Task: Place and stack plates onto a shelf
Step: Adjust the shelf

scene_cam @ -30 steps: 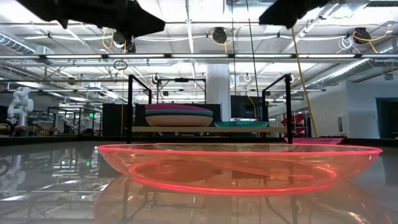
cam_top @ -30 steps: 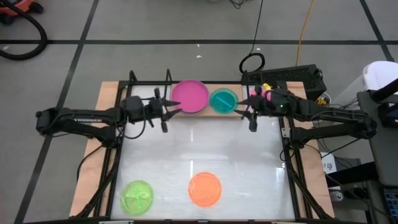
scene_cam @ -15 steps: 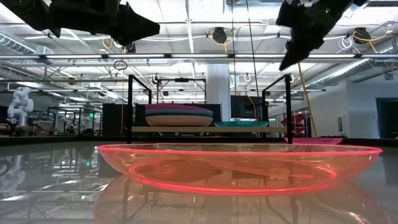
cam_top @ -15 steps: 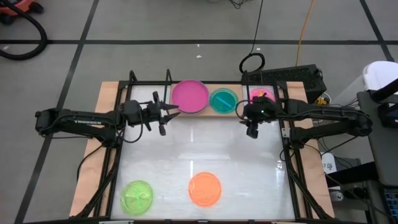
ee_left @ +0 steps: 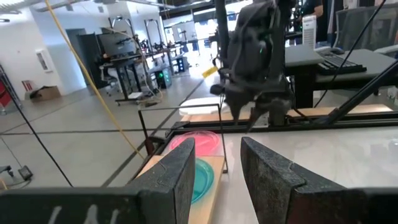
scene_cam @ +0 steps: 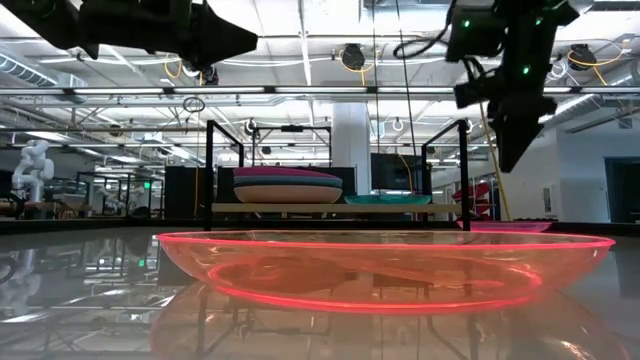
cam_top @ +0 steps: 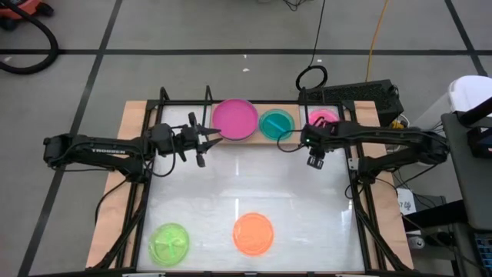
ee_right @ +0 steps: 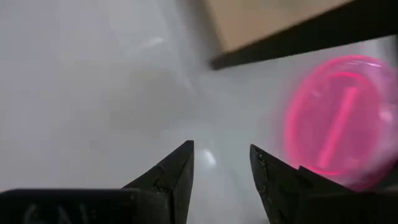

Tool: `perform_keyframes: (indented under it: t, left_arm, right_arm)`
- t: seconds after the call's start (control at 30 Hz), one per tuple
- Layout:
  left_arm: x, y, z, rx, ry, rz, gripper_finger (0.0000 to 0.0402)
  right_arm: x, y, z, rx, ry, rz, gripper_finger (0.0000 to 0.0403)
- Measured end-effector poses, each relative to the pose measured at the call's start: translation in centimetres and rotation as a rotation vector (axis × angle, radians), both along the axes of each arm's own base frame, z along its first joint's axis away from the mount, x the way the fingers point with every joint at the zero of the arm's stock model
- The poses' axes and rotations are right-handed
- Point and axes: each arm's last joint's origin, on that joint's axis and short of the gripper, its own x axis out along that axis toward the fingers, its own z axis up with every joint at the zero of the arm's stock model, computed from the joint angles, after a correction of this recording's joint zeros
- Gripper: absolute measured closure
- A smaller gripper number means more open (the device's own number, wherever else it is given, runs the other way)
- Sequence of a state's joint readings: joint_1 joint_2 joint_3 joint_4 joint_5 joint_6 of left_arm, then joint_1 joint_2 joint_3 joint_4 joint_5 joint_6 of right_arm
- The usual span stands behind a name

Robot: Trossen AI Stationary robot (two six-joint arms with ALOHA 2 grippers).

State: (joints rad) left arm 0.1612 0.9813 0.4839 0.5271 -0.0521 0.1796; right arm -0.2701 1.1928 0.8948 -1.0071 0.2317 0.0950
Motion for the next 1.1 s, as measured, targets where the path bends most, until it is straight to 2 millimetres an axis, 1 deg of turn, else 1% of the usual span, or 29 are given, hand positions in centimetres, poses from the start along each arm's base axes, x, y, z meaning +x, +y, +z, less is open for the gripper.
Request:
perform_keyframes:
  t: [0.2,0.3,0.4,0.5,0.53,0.67,0.83,0.97,1.1]
  left_arm:
    - [0.0,0.0,0.0,-0.01,-0.001,0.0,0.0266]
    - [0.0,-0.1,0.0,-0.011,0.0,-0.003,0.0266]
    - [0.0,-0.2,-0.1,-0.011,0.007,-0.008,0.0266]
    - [0.0,-0.2,-0.1,-0.011,0.011,-0.012,0.0266]
    - [0.0,-0.2,-0.2,-0.012,0.016,-0.012,0.0266]
    - [0.0,-0.2,-0.3,-0.014,0.027,-0.012,0.0266]
    - [0.0,-0.2,-0.3,-0.014,0.029,-0.012,0.0266]
    - [0.0,-0.2,-0.3,-0.013,0.028,-0.012,0.0266]
    - [0.1,-0.3,-0.3,-0.014,0.027,-0.013,0.0266]
  right_arm:
    - [0.7,-1.4,-2.0,-0.105,0.156,-0.039,0.0262]
    - [0.4,-1.6,-3.1,-0.13,0.211,-0.054,0.0261]
    - [-0.2,-1.5,-4.2,-0.134,0.216,-0.063,0.0255]
    - [-0.9,-1.3,-5.2,-0.149,0.146,-0.088,0.0249]
    - [-0.8,-1.2,-5.2,-0.146,0.122,-0.081,0.0248]
    - [-0.1,-1.0,-4.0,-0.182,-0.043,-0.047,0.0248]
    - [-0.4,-0.8,-3.0,-0.289,-0.126,-0.004,0.0248]
    - [-0.5,-0.8,-3.2,-0.335,-0.193,0.027,0.0248]
    - [-0.2,-0.9,-3.8,-0.372,-0.259,0.061,0.0248]
